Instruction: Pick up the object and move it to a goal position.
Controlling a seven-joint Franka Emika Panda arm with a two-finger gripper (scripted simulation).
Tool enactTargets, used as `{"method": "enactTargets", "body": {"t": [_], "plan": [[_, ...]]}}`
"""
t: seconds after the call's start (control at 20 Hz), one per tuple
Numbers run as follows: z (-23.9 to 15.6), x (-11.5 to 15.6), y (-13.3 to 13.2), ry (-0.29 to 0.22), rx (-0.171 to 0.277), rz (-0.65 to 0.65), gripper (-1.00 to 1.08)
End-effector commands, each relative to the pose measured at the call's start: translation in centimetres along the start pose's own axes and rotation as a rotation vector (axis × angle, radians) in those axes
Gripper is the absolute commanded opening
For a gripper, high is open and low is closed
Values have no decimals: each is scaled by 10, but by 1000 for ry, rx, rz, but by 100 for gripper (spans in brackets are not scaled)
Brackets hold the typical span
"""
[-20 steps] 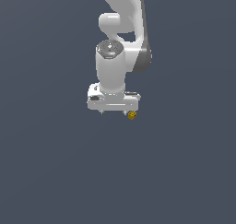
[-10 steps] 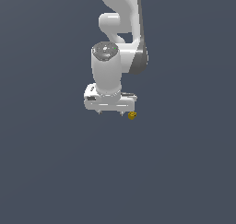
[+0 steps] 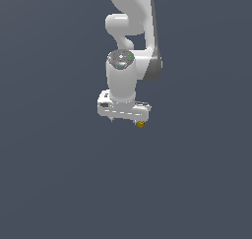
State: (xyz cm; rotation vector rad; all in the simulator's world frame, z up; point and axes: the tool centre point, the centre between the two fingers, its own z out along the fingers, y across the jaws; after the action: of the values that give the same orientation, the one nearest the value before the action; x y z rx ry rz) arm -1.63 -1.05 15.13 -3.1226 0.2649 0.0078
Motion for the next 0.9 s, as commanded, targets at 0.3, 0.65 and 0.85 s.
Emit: {"method": "enactTargets", "body": {"t": [0.3, 0.65, 0.85], "plan": [[27, -25, -28, -1, 3, 162, 100], [50, -51, -49, 1, 2, 313, 100], [62, -66, -59, 2, 0, 393, 100]]}}
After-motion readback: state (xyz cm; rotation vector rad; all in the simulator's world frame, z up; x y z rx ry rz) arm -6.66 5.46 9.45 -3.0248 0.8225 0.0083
